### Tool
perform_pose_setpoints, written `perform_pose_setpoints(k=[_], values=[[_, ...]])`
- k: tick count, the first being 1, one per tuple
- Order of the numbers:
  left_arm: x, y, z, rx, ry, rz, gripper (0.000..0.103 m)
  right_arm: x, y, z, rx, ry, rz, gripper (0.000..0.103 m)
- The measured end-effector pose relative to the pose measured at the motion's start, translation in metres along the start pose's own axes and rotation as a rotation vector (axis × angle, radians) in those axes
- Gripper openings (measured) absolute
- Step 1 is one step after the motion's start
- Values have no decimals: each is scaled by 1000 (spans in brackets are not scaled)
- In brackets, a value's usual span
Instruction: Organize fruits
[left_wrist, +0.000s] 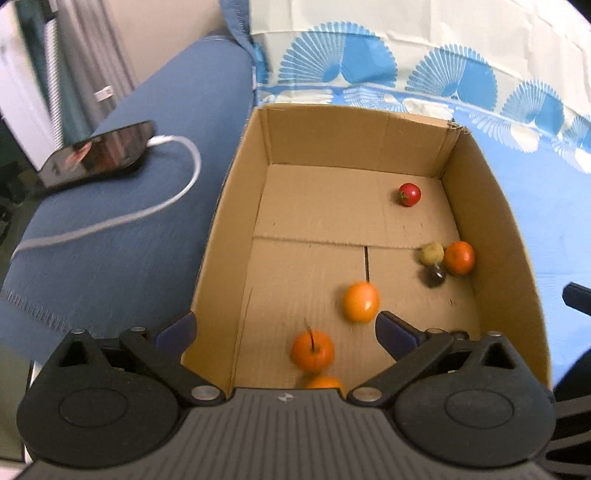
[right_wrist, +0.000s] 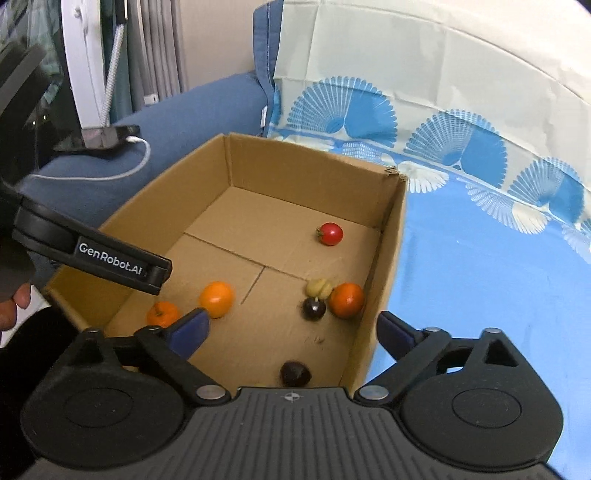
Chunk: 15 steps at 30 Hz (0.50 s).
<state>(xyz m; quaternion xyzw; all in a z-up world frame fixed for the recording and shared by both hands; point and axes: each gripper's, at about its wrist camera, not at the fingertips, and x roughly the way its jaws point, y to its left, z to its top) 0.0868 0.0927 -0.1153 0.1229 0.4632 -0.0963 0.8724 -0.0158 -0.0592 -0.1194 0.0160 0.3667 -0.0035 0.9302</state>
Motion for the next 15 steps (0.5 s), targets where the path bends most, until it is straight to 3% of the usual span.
perform_pose_setpoints(k=[9, 15], values=[[-46, 0, -54, -58, -21, 15, 103, -49, 8, -28, 90, -26, -27, 102], [-64, -9, -76, -11, -34, 25, 103, -67, 13, -39, 103, -32, -25, 102]])
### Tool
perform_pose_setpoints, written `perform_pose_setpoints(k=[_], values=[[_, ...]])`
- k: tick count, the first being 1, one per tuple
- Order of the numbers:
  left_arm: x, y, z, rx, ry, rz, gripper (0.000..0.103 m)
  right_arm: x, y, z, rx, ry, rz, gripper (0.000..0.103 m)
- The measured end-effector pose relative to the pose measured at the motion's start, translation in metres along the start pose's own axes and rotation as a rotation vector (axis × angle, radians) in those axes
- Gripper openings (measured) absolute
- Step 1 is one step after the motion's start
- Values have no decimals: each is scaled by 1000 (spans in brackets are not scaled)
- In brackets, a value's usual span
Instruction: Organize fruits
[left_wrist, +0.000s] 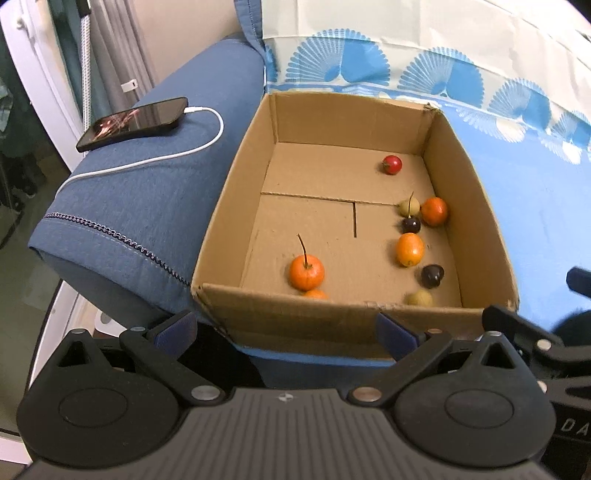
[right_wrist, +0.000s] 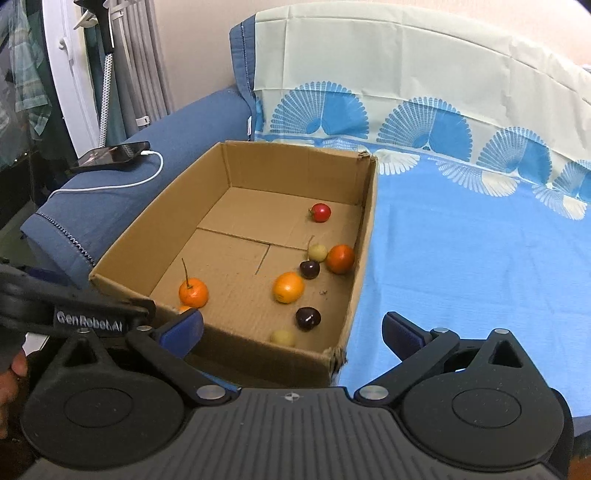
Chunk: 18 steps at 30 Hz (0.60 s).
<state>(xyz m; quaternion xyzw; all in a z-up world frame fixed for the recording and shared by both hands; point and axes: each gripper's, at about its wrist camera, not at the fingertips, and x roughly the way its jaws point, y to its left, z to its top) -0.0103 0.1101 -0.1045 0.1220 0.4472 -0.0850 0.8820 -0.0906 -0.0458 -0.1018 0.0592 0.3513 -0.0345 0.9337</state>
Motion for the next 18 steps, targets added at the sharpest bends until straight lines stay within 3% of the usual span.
perform_pose_setpoints(k=[18], values=[[-13, -2, -1, -13, -13, -12, 103, -25, 7, -7, -71, -65, -14, 102]])
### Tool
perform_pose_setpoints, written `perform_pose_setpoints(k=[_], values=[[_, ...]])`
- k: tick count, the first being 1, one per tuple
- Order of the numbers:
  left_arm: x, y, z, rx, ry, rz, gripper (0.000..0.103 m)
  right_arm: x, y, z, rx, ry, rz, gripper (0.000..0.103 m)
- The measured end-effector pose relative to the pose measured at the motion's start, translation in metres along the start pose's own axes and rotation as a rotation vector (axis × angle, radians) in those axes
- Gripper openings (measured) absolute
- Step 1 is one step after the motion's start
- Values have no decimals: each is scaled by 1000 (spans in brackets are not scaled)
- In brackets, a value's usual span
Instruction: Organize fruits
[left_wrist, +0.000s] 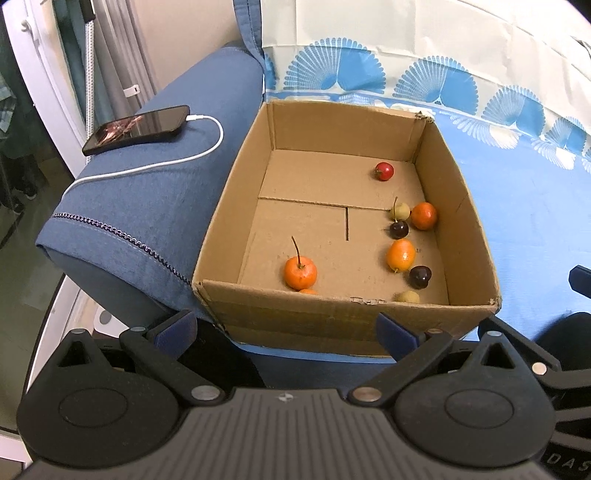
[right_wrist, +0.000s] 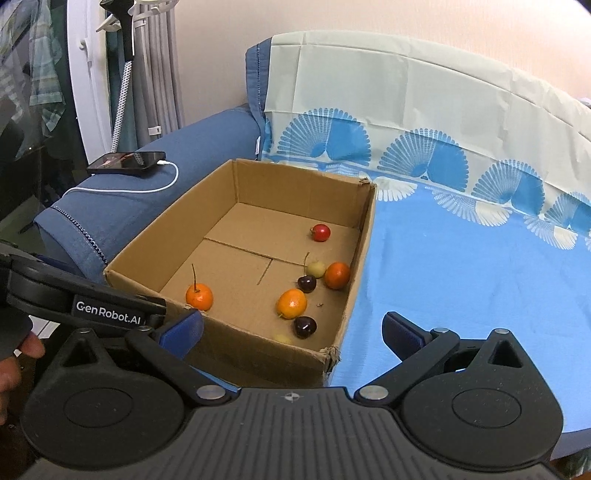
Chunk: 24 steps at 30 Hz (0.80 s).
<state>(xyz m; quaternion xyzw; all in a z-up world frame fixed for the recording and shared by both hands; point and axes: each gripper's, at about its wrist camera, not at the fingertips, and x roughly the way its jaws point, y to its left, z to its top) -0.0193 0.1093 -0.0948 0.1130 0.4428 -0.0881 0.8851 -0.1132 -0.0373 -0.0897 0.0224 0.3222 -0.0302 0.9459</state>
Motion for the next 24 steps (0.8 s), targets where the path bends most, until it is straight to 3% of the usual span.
perform_pose_setpoints(k=[24], values=[[2, -1, 2, 21, 16, 5, 103, 0, 1, 2, 3, -6, -2, 102]])
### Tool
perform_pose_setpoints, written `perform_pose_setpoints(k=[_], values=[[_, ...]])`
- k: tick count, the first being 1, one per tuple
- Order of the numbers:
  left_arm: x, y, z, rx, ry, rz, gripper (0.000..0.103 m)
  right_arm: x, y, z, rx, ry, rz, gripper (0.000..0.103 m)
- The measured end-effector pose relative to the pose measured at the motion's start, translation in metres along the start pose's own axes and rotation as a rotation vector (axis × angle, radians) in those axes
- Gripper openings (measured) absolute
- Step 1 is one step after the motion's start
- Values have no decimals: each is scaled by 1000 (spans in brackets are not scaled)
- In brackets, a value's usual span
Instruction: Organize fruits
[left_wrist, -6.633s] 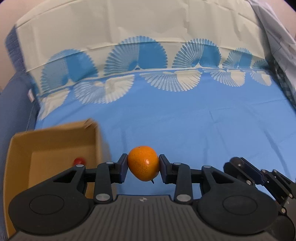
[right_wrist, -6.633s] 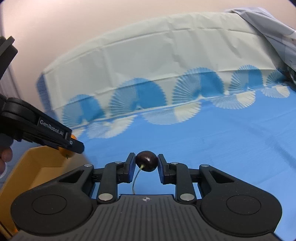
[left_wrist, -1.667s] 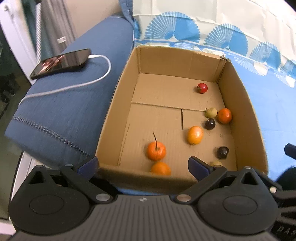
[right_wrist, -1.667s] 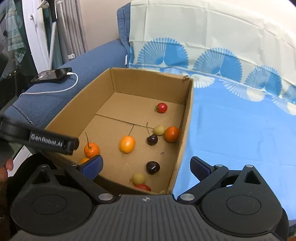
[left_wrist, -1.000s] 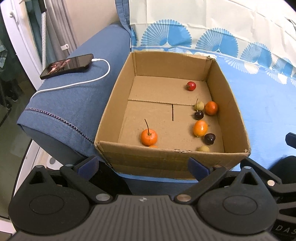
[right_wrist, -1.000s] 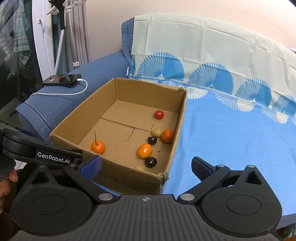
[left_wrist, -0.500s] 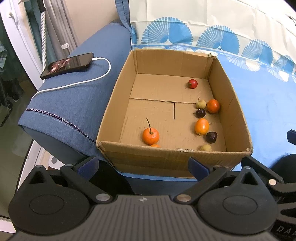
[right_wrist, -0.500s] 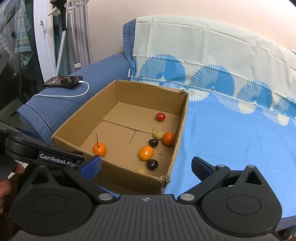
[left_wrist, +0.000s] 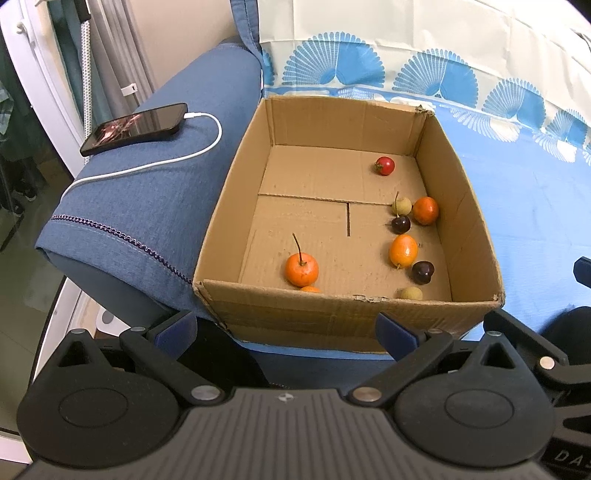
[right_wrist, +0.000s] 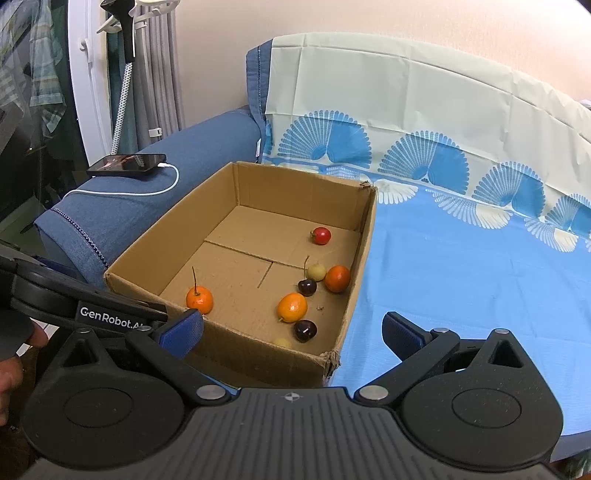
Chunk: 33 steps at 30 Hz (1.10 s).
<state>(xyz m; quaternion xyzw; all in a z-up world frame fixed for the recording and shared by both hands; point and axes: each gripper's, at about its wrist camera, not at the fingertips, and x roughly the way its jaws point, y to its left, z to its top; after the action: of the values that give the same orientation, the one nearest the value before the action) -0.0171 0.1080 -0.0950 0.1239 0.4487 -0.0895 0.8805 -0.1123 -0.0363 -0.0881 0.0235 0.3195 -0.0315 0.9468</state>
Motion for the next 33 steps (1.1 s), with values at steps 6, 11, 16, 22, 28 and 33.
perform_pose_setpoints(k=[6, 11, 16, 22, 28, 33], values=[[-4, 2, -1, -9, -29, 4, 103, -1, 0, 0, -1, -8, 6, 102], [-9, 3, -2, -25, -68, 15, 103, -2, 0, 1, 0, -13, 10, 102], [-8, 5, -2, -22, -74, 37, 103, -1, -1, 0, 5, -13, 17, 102], [-5, 0, -3, 6, -67, 72, 103, -1, -1, 0, 7, -10, 15, 102], [-4, 8, 0, -19, -31, 31, 103, -1, -1, 0, 10, -9, 16, 102], [-4, 7, -2, -16, -42, 70, 103, -1, -1, 0, 8, -9, 21, 102]])
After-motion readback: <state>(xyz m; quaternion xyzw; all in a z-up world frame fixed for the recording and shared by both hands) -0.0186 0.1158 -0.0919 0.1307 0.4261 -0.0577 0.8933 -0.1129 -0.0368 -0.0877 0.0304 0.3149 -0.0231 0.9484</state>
